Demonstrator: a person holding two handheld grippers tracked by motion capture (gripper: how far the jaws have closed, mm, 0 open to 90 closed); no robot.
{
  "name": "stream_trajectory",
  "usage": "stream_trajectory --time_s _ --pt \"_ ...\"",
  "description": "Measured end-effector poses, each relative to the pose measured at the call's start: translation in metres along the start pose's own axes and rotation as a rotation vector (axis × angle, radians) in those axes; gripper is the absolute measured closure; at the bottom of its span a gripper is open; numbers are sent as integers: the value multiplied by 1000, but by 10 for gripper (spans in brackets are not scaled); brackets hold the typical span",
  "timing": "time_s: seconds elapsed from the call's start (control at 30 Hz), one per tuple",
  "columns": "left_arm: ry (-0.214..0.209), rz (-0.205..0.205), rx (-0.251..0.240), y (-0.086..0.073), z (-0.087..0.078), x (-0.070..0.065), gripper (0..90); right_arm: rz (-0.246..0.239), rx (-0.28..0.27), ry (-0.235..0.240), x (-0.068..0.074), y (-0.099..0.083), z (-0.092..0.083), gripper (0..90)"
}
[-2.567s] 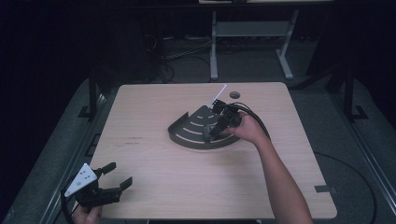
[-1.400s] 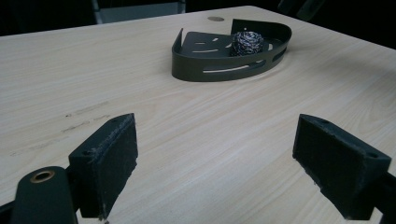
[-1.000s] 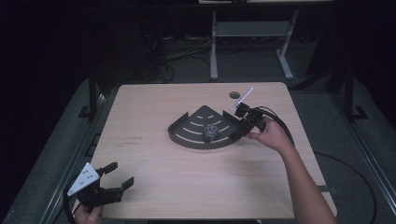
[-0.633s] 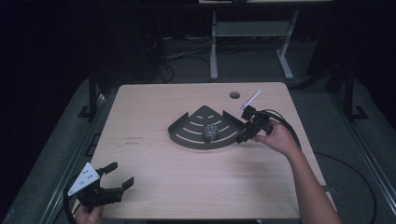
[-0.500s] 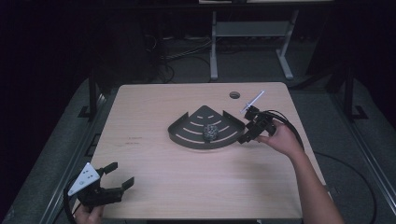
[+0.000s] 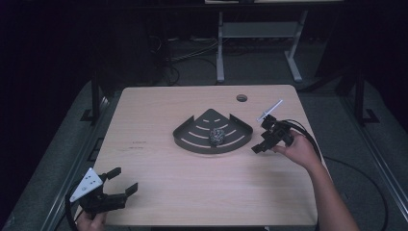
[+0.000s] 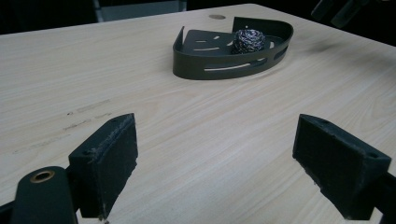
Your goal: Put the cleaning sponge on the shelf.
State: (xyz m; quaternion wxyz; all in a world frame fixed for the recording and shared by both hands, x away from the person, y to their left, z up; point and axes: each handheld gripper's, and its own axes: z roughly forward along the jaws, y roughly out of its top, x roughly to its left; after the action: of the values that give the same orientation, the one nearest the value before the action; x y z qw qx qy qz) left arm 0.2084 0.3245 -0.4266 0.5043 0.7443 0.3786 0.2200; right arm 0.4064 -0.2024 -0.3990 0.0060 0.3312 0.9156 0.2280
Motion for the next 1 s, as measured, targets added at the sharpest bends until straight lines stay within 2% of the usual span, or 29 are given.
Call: stream_trajectory --time_s 0.5,1.0 --pt "-1 2 6 0 2 -1 132 10 -37 6 2 -38 -1 197" --pt "-1 6 8 1 2 -2 132 6 -49 6 9 -61 -3 188"
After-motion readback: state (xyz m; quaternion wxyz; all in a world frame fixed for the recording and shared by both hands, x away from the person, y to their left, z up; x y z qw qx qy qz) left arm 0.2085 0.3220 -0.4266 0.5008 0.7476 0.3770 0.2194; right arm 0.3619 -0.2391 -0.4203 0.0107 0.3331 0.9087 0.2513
